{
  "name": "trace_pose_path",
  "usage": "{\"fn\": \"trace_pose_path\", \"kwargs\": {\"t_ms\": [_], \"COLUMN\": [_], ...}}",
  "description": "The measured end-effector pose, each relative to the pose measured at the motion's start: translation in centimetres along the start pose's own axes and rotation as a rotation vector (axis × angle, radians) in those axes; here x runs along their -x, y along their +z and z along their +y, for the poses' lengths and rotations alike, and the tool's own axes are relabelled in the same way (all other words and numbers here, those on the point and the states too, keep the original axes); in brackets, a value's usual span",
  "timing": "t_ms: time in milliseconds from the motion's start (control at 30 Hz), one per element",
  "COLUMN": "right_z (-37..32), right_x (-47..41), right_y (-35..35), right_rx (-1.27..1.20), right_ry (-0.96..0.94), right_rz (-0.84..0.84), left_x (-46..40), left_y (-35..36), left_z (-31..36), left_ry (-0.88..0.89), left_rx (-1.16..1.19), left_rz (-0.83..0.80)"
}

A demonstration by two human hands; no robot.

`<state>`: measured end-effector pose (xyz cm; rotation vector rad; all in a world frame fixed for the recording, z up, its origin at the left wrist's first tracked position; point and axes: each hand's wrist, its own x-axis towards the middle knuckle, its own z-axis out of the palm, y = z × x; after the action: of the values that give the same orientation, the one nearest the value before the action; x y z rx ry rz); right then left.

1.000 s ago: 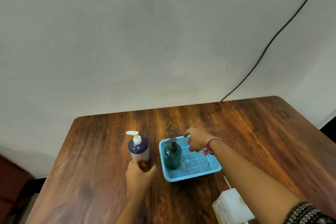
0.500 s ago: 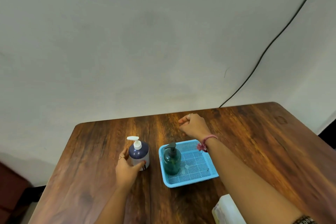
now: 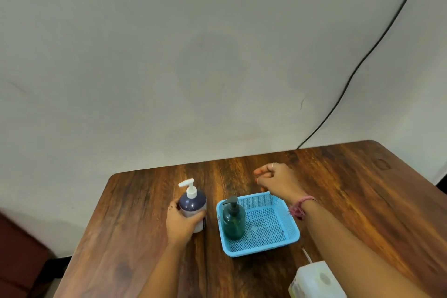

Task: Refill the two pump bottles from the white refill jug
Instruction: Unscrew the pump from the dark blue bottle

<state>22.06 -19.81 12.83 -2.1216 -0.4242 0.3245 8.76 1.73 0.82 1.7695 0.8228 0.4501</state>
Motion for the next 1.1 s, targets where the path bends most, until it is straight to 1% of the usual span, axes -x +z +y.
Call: {"fn": "trace_pose_path", "kwargs": {"t_ms": [167, 267, 333, 467, 633, 700, 800, 867, 1100], "right_z": [-1.5, -3.6, -5.2, -8.2, -9.4, -9.4, -9.6, -9.9, -10.3], "right_x": [0.1, -0.5, -1.0, -2.1, -3.3, -3.8, -4.1, -4.1, -4.5], "right_y": [-1.3, -2.6, -3.3, -4.9, -7.9, -9.3, -11.3, -12.8, -16.9], "right_rx": [-0.039, -0.046, -0.074, -0.089, -0.257, -0.349, -0.491, -0.52, -0.452], "right_ry": [-0.089, -0.185, -0.227, -0.292, -0.312, -0.286, -0.255, -0.264, -0.367], "right_rz": [-0.092, -0.172, -0.178, -0.092, 0.114, 0.152, 0.117, 0.074, -0.053], "left_x": [-0.1, 0.1, 0.4, 1.6, 2.5, 2.9, 3.4, 3.7, 5.2], "left_y": [0.0, 0.8, 1.5, 3.7, 7.9, 9.2, 10.4, 11.0, 11.9], "left_z": [4.9, 8.5, 11.2, 17.4, 22.5, 23.9, 25.5, 26.5, 28.6], "left_ry": [0.099, 0.156, 0.21, 0.354, 0.405, 0.433, 0.461, 0.47, 0.413], "left_rx": [0.046, 0.038, 0.018, -0.01, 0.004, 0.002, 0.024, 0.04, 0.158], "left_rz": [0.015, 0.008, -0.004, 0.027, 0.103, 0.125, 0.117, 0.111, 0.073]}}
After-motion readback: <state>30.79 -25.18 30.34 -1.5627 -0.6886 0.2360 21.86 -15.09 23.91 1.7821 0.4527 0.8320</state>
